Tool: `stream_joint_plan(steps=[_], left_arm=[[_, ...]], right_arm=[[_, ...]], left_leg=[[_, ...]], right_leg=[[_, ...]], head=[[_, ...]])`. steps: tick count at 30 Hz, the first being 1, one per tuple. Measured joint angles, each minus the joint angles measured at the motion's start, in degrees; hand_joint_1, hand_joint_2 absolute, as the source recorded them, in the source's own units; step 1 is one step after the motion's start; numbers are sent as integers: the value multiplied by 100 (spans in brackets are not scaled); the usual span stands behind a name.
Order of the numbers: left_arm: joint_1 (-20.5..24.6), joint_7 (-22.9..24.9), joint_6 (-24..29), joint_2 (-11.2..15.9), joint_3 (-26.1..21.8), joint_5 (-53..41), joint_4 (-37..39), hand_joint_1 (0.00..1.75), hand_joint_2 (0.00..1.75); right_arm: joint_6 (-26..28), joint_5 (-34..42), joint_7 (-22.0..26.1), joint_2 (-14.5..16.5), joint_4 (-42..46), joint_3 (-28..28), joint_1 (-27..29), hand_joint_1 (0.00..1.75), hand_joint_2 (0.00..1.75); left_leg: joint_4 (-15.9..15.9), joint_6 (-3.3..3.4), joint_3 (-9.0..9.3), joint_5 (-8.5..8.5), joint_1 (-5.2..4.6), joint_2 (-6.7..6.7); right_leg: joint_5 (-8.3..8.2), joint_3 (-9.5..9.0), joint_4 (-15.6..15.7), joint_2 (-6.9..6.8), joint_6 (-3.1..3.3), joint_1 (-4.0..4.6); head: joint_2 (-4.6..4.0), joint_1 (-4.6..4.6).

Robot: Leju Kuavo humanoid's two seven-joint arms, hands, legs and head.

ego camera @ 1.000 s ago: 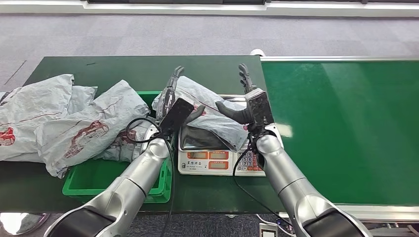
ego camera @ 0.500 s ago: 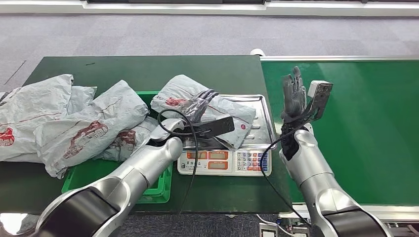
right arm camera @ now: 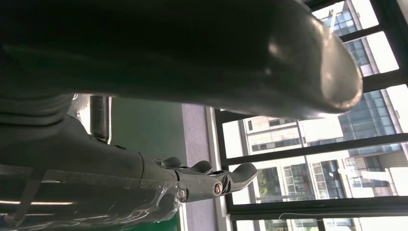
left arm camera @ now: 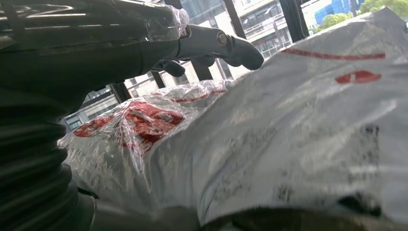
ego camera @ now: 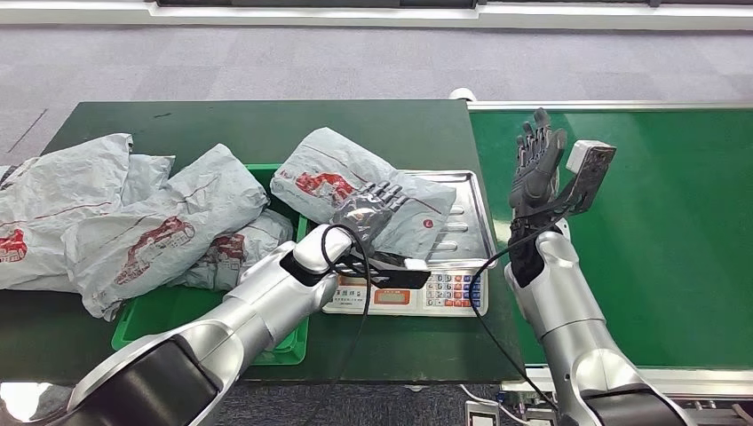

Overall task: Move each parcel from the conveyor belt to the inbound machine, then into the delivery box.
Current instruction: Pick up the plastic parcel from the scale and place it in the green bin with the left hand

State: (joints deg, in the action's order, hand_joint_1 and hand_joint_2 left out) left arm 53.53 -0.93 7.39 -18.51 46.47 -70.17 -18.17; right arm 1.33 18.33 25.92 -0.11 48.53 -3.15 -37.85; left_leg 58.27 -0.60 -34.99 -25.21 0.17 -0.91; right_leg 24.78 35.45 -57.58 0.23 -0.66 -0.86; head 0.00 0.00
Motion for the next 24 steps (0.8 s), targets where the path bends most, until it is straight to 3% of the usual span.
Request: stream_joint_plan(steps=[9, 17, 21, 24], left_arm=[[2, -223, -395, 33, 145, -122, 69, 175, 175], [0, -208, -168, 57, 172, -182, 73, 175, 175], [-6, -83, 265, 62, 165, -169, 68, 175, 175], [10, 144, 1071, 63, 87, -95, 4, 175, 175]], right_arm=[[-219, -78, -57, 21, 152, 120, 75, 0, 0], [-255, -74, -54, 22, 160, 191, 84, 0, 0], [-244, -68, -62, 25, 216, 196, 114, 0, 175], [-178, -57, -131, 34, 363, 201, 197, 0, 175]], left_leg=[[0, -4, 3, 4, 1, 0], [0, -4, 2, 3, 1, 0], [0, -4, 2, 3, 1, -1], [0, -4, 1, 4, 1, -2]], right_leg=[[-1, -2, -1, 1, 0, 1], [-1, -2, -1, 1, 1, 1], [-1, -1, -1, 0, 1, 1], [-1, -1, -1, -1, 1, 1]], head=[[0, 0], [0, 0], [0, 0], [0, 0]])
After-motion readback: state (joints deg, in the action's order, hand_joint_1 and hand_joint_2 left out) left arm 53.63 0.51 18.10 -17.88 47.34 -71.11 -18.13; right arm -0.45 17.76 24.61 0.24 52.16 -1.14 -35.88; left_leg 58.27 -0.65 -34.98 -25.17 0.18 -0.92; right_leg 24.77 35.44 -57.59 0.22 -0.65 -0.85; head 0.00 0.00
